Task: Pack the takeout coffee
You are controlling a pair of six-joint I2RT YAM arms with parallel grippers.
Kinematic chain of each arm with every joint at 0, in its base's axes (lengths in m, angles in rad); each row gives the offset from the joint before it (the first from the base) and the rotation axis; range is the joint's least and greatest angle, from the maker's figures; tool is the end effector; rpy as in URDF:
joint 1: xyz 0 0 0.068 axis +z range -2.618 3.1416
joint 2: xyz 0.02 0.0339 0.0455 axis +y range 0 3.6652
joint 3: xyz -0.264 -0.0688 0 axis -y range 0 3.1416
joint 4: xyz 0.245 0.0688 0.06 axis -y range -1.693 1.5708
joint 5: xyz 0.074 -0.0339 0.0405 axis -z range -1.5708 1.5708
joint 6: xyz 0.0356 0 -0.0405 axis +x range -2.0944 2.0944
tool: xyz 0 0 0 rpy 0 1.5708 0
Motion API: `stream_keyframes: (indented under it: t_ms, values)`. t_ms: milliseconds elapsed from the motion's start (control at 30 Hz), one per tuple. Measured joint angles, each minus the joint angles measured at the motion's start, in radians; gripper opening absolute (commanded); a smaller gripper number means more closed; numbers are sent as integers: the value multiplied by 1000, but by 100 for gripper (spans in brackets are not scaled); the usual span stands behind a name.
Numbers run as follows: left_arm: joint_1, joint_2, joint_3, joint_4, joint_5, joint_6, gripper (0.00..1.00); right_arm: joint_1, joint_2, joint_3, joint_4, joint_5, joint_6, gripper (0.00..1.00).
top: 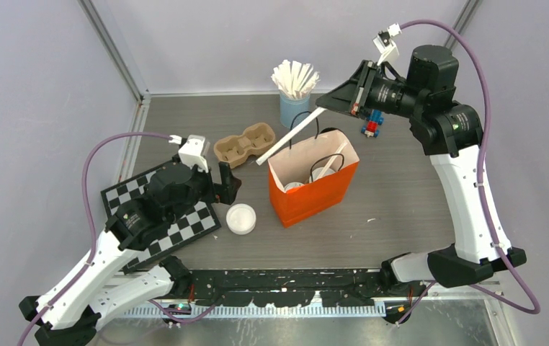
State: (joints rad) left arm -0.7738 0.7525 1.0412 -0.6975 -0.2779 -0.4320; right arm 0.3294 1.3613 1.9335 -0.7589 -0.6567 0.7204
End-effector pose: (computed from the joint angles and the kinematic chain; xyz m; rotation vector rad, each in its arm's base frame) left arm 0.1101 -0.0939 0.3782 0.1584 1.9926 -0.5118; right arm 0.2191 0.0979 0.5359 -0.1526 1.9112 1.3103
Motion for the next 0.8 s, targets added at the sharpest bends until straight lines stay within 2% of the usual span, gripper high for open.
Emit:
stream_keyframes:
  t_ms: [400,800]
  values:
    - [0,8,4,-2,12,21,100,-50,22,103,-260,44,-115,0]
    - [0,50,8,0,24,21,100,-70,58,76,-324,46,-189,0]
